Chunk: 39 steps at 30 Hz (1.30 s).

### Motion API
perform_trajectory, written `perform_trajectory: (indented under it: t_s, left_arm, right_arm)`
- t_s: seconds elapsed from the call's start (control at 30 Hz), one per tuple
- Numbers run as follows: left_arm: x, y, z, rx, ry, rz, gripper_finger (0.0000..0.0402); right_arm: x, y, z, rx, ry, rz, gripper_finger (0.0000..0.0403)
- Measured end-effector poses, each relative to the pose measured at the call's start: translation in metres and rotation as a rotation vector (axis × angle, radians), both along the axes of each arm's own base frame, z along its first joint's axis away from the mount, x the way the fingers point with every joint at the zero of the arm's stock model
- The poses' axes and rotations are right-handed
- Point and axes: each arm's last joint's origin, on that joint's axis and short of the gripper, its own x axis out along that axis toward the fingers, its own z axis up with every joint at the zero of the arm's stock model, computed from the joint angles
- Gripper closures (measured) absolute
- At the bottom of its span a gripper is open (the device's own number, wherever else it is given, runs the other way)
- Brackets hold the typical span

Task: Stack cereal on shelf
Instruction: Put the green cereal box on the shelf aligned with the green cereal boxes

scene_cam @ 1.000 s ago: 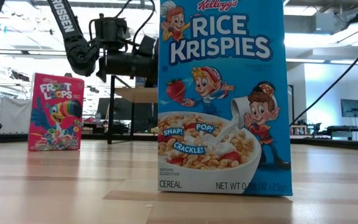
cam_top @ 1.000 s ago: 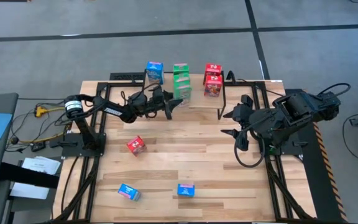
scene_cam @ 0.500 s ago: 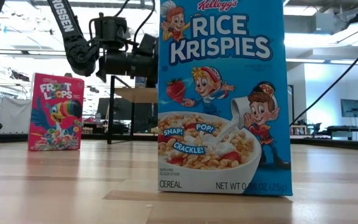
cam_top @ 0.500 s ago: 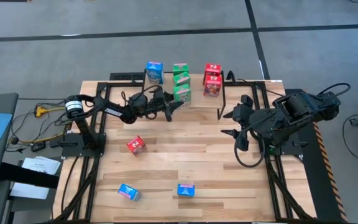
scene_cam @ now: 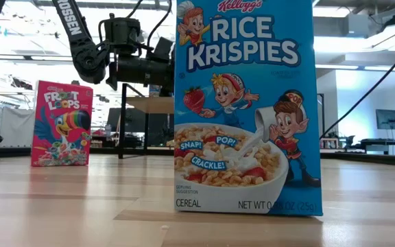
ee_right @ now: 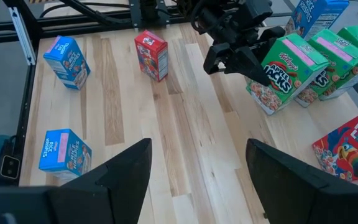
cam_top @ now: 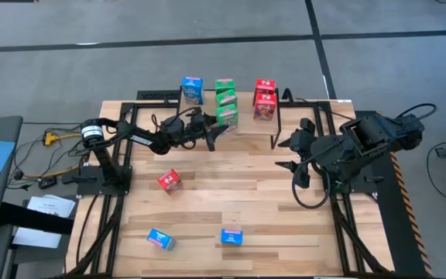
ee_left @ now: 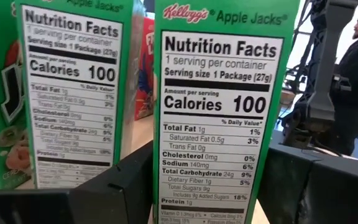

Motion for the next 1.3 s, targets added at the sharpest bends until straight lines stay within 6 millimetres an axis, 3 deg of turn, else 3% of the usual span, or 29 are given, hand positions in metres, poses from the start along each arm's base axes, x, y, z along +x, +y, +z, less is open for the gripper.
perform_trajectory:
  t_s: [0.2,0.57,0.93,1.3]
  left_arm:
    - [0.001,0.0,-0.003,0.018,0.043,-0.03,0.0181]
    - [0.021,0.01,0.007,-0.053,0.155,0.014,0.0116]
    - [0.021,0.005,0.01,-0.043,0.19,-0.011,0.0113]
    - [0.007,0.001,0.033,-0.031,0.255,0.07,0.0113]
  right_arm:
    - [0.0,0.0,0.0,0.0,0.0,0.0,0.0117]
    - [0.0,0.002,0.0,0.054,0.007,0.021,0.0117]
    - [0.0,0.001,0.0,0.051,0.008,0.023,0.0117]
    - [0.0,0.001,0.0,0.047,0.01,0.027,0.0117]
